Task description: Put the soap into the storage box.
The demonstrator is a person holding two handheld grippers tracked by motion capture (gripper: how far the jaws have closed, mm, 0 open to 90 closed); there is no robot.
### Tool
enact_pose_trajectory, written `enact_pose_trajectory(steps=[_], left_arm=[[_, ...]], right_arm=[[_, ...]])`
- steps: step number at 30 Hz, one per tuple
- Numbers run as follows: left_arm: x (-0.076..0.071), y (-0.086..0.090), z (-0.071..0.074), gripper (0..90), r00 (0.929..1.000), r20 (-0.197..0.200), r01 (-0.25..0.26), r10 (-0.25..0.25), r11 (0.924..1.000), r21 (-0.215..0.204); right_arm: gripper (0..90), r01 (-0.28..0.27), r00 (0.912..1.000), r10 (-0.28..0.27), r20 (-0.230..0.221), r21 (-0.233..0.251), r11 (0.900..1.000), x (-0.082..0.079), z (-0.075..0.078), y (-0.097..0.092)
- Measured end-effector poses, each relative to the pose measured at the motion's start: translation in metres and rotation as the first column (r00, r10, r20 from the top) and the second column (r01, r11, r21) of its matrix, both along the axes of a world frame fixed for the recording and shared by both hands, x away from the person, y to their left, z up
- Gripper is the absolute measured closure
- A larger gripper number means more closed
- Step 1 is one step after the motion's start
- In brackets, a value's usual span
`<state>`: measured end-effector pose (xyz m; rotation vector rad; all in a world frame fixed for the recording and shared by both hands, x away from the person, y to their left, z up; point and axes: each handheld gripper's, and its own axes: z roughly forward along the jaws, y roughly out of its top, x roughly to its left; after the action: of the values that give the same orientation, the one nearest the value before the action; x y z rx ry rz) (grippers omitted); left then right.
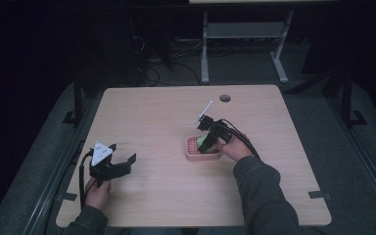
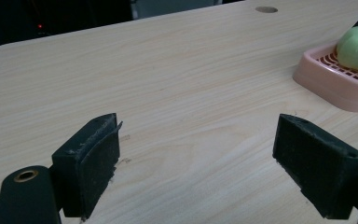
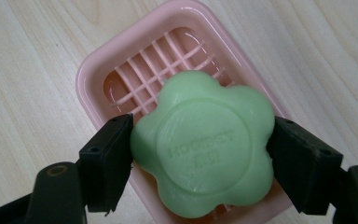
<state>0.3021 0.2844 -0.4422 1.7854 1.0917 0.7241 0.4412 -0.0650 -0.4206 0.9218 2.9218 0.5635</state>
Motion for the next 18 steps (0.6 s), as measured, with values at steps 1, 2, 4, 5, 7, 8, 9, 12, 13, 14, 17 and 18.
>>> enact_pose_trajectory(steps=[1,2,4,5,7,8,9,12,13,14,17,18], left_arm=[[0.0,0.0,0.0,14.5,1.0,0.0,0.0,0.0,1.0,0.0],[0.0,-0.0001,0.0,14.5,1.0,0.0,0.0,0.0,1.0,-0.001],[0.0,-0.0003,-0.0001,14.4,1.0,-0.001,0.0,0.0,1.0,-0.001],[0.0,-0.0005,-0.0001,14.4,1.0,-0.001,0.001,-0.001,1.0,-0.002],[0.0,-0.0004,-0.0001,14.4,1.0,-0.001,0.001,-0.001,1.0,0.0],[0.0001,-0.0006,-0.0002,14.5,1.0,-0.002,0.0,0.0,1.0,-0.002],[0.0004,-0.0006,-0.0004,14.5,1.0,-0.004,-0.002,0.002,1.0,-0.003],[0.0006,-0.0005,-0.0006,14.4,1.0,-0.004,-0.004,0.004,1.0,-0.003],[0.0007,-0.0005,-0.0006,14.4,1.0,-0.005,-0.005,0.005,1.0,-0.003],[0.0008,-0.0006,-0.0007,14.4,1.0,-0.005,-0.005,0.005,1.0,-0.005],[0.0007,-0.0007,-0.0007,14.4,1.0,-0.005,-0.004,0.004,1.0,-0.002],[0.0007,-0.0007,-0.0007,14.4,1.0,-0.005,-0.004,0.004,1.0,-0.002]], right_arm=[[25.0,0.0,1.0,0.0,0.0,0.0,1.0,0.0,0.0,0.0],[25.1,-0.001,1.0,0.001,0.001,0.001,1.0,0.0001,0.0004,-0.0001],[25.0,-0.001,1.0,0.001,0.003,0.003,1.0,-0.0001,0.0006,-0.0004],[25.0,0.002,1.0,-0.002,0.0,0.006,1.0,-0.0002,0.0014,-0.001],[25.1,0.003,1.0,-0.003,0.0,0.009,1.0,-0.0002,0.0018,-0.0013],[25.1,0.004,1.0,-0.004,0.001,0.017,0.9998,-0.0002,0.0032,-0.0021],[25.2,0.004,1.0,-0.004,0.002,0.02,0.9998,-0.0001,0.0036,-0.0025],[25.2,0.007,1.0,-0.007,0.003,0.026,0.9996,0.0001,0.0043,-0.0032],[25.2,0.008,1.0,-0.008,-0.001,0.031,0.9995,0.0003,0.0046,-0.0039],[25.2,0.01,0.9999,-0.01,-0.003,0.033,0.9994,0.0006,0.0047,-0.0044],[25.1,0.015,0.9999,-0.015,-0.008,0.036,0.9992,0.0007,0.0049,-0.0054],[25.1,0.015,0.9999,-0.015,-0.008,0.036,0.9992,0.0007,0.0049,-0.0054]])
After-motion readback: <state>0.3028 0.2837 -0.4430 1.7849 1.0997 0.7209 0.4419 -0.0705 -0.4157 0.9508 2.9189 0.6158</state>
